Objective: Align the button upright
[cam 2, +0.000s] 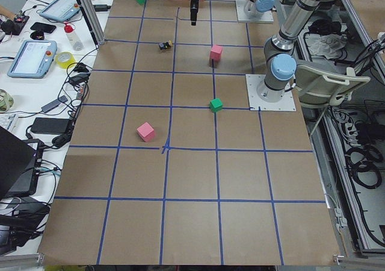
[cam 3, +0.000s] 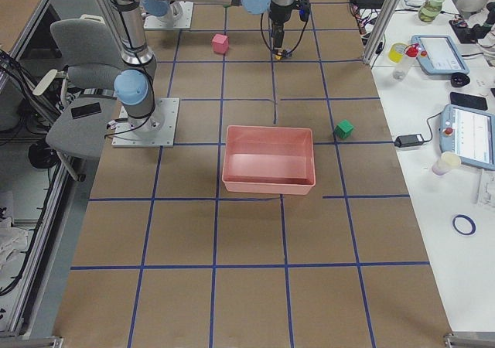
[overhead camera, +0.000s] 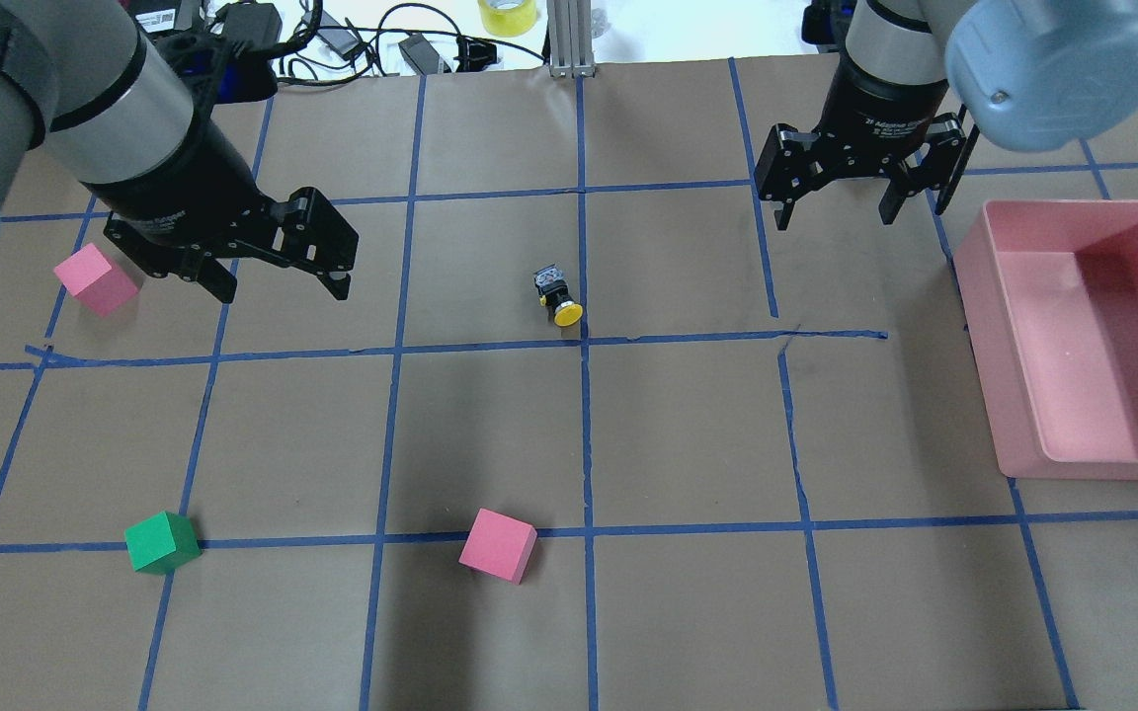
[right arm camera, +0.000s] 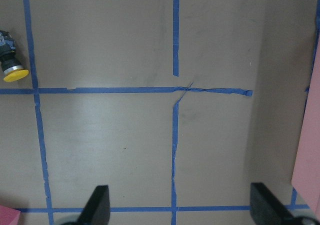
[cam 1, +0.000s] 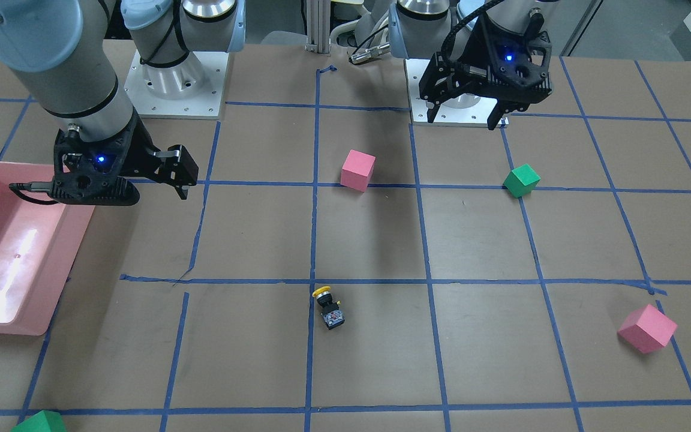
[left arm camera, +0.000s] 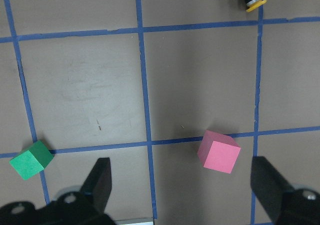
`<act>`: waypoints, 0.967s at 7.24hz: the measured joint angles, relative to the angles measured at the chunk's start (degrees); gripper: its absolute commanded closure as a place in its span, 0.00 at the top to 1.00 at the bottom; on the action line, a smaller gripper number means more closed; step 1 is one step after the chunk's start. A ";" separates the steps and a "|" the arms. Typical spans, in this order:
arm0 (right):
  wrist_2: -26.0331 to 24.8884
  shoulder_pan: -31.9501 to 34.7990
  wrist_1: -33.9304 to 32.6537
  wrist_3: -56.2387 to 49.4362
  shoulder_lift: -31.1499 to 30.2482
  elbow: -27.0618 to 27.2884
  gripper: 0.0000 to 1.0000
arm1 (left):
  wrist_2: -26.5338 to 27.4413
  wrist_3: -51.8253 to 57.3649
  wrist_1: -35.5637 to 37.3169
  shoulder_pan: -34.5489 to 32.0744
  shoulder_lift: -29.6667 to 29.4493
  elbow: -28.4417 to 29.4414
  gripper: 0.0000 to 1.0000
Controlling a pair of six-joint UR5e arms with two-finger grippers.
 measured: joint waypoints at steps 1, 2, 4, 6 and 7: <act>-0.03 0.00 0.00 0.00 0.00 0.06 1.00 | 0.00 0.00 0.00 0.00 0.00 0.00 1.00; -0.21 -0.02 0.00 0.00 0.03 0.21 1.00 | 0.00 0.00 -0.02 0.00 0.02 0.00 1.00; -0.41 -0.13 0.00 0.00 0.04 0.48 1.00 | 0.00 0.00 -0.08 0.00 0.28 -0.36 1.00; -0.38 -0.16 -0.04 0.00 0.06 0.53 1.00 | 0.00 0.00 -0.08 0.01 0.69 -0.83 1.00; -0.22 -0.13 -0.02 0.00 0.04 0.53 1.00 | 0.04 0.02 -0.08 0.05 0.74 -0.91 1.00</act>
